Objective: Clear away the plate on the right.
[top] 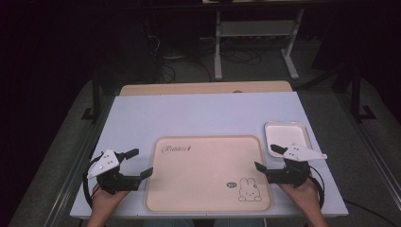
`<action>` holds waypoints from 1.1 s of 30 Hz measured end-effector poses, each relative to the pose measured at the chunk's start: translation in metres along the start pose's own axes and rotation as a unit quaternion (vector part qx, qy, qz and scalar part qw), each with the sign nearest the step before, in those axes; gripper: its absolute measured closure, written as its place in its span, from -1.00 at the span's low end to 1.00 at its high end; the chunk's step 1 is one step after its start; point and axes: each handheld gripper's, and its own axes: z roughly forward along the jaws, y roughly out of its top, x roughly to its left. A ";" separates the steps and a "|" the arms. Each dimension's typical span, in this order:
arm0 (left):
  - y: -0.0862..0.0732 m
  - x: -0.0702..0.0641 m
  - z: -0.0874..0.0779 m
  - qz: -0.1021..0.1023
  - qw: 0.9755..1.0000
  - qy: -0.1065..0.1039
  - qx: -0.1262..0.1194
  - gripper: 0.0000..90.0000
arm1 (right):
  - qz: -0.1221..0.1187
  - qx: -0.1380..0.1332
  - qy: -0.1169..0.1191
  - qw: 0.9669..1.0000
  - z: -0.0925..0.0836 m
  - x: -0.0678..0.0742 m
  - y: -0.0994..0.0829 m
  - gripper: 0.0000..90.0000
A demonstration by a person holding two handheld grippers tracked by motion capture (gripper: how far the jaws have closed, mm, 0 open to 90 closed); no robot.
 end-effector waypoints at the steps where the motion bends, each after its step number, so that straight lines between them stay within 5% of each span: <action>1: 0.000 0.000 0.000 0.000 1.000 0.000 0.000 -0.69 | 0.000 0.000 0.000 1.000 0.000 0.000 0.000 -0.69; 33: -0.001 0.001 -0.001 -0.002 1.000 -0.001 0.000 -0.69 | 0.012 0.003 0.007 1.000 -0.003 0.000 0.000 -0.69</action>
